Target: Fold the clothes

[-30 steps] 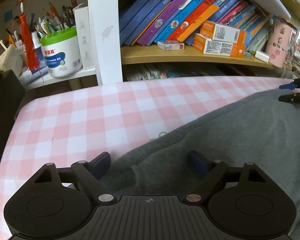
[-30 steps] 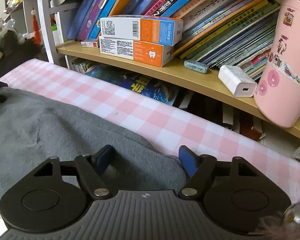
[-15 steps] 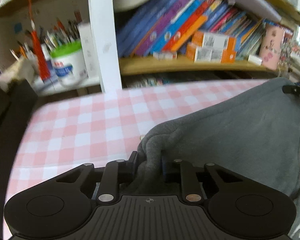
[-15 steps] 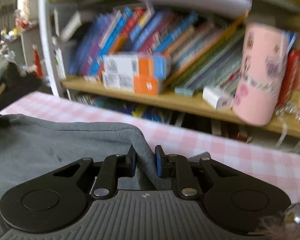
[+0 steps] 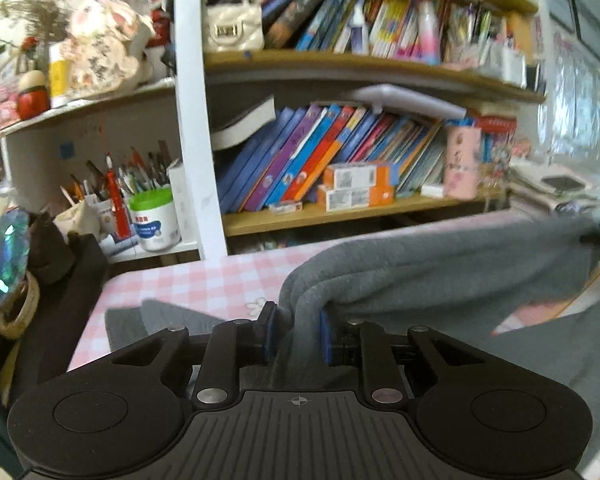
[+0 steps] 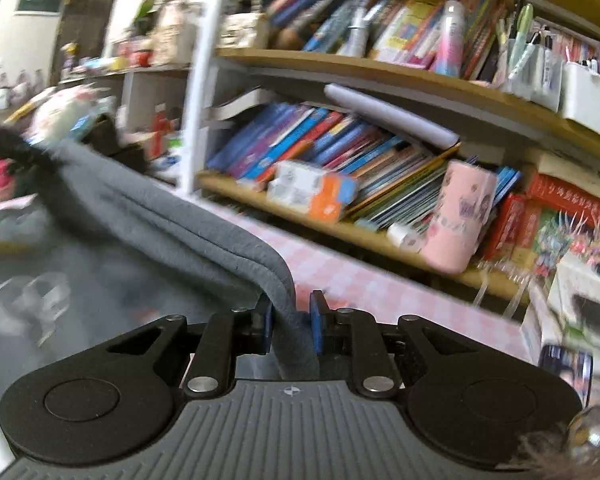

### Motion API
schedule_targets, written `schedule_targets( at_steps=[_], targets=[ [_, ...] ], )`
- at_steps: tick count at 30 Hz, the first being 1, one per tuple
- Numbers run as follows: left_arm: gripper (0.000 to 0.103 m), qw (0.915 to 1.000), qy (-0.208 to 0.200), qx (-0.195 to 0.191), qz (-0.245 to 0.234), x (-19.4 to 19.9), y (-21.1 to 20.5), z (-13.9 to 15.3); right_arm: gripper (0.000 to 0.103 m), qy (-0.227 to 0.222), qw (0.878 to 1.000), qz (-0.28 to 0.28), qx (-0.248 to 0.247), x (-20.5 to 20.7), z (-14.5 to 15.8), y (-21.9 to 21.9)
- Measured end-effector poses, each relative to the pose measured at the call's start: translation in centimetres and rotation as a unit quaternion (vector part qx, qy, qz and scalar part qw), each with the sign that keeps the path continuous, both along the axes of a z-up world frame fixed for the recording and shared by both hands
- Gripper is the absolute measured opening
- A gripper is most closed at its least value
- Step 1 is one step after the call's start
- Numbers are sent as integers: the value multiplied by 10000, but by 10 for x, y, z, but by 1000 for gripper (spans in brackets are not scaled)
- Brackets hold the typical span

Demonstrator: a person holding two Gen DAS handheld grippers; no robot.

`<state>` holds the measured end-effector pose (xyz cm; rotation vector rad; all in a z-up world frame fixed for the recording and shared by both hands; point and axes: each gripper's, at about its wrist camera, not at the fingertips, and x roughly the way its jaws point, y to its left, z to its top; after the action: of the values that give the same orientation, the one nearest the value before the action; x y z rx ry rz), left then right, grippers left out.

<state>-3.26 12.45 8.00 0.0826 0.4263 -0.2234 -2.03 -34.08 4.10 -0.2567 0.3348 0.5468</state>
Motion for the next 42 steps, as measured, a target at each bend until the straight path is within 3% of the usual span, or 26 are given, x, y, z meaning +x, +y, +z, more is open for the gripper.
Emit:
schedule_targets(
  at_steps=[4,7,14,16,18,20,22,24,26,30,32,34,37,41,42],
  targets=[
    [21,9989,35,-464,54,-30,3,-20,20,272,9996,68,-44,-49,-19,-11],
    [21,9982,154,-554,154,-46,4,-36,20,463,9988,21,-182,-75,-30,-14],
    [27,9955,411,-777,355,-76,13,-65,20,1259,9909,-465,-103,-91,-47,-29],
    [32,9948,355,-868,402,-84,15,-66,27,1415,9885,-538,29,-96,-47,-33],
    [38,9933,303,-998,488,-92,19,-66,43,1558,9858,-583,243,-98,-43,-35],
    [51,9911,223,-1152,636,-98,25,-64,48,1668,9823,-653,543,-99,-38,-38],
    [57,9875,136,-1365,776,-106,30,-64,50,1806,9755,-796,976,-96,-33,-43],
    [65,9818,64,-1671,902,-114,38,-64,53,2028,9613,-1024,1561,-89,-31,-51],
    [68,9757,52,-1961,980,-121,43,-65,54,2352,9371,-1250,2256,-78,-32,-62],
    [69,9630,-22,-2494,1023,-131,51,-63,55,3108,8639,-1474,3679,-57,-46,-82],
    [69,9490,-56,-2977,1035,-135,55,-66,57,3350,8315,-1513,4165,-47,-52,-86],
    [69,9279,11,-3580,1042,-134,60,-72,58,3424,8168,-1575,4369,-41,-56,-84],
    [69,8916,179,-4409,1022,-127,64,-84,57,3403,8145,-1776,4350,-37,-62,-79],
    [69,8508,289,-5077,1325,-115,72,-96,48,3354,8175,-1878,4288,-38,-69,-78],
    [69,8371,323,-5259,1469,-111,75,-102,44,3348,8192,-1882,4259,-38,-70,-79]
  ],
)
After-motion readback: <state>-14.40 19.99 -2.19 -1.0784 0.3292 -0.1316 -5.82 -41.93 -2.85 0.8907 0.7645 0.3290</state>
